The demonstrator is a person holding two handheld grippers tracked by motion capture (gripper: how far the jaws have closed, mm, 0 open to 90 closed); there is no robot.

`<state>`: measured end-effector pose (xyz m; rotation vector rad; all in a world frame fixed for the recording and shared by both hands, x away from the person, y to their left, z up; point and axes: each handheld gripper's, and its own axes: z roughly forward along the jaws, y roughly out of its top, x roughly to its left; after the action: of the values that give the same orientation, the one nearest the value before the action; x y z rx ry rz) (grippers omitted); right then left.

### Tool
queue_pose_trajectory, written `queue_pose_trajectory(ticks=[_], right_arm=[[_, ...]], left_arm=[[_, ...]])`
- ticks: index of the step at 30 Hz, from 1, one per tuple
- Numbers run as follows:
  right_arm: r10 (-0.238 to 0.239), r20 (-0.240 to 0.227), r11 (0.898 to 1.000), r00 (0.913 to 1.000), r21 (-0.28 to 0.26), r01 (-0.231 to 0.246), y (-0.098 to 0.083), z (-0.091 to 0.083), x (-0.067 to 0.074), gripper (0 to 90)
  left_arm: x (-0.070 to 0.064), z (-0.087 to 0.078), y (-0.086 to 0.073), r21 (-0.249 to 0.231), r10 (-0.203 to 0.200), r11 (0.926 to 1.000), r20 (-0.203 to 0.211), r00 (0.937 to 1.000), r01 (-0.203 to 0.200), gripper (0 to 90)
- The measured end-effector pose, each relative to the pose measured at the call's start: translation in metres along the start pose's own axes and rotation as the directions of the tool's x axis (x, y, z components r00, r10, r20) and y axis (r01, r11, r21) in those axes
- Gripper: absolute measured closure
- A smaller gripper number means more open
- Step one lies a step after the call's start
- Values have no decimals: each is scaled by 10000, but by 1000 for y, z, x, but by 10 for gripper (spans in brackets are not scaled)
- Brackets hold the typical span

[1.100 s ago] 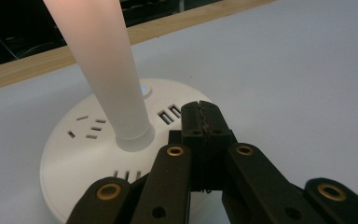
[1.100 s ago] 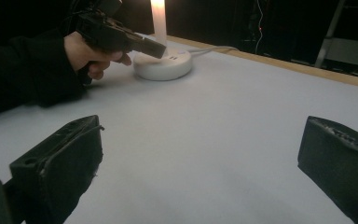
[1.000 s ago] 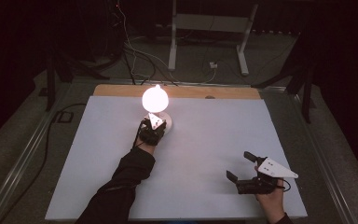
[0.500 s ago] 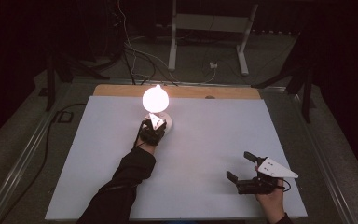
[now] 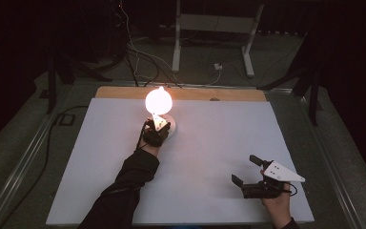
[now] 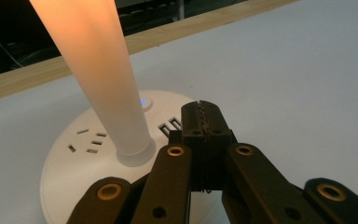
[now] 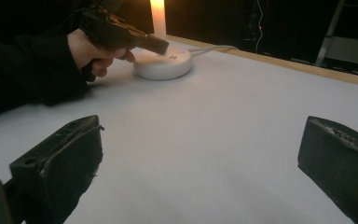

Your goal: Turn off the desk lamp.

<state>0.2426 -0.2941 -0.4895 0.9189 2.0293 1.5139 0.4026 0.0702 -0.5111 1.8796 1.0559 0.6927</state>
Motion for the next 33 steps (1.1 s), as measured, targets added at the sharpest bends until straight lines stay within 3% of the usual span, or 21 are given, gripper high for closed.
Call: queue_pose_trajectory(ticks=[33], right_arm=[[23,-88,10000,10000,55,-22,0,0,1,0]], left_arm=[[0,5,-6,294,-93,9995,98,9999,91,900]])
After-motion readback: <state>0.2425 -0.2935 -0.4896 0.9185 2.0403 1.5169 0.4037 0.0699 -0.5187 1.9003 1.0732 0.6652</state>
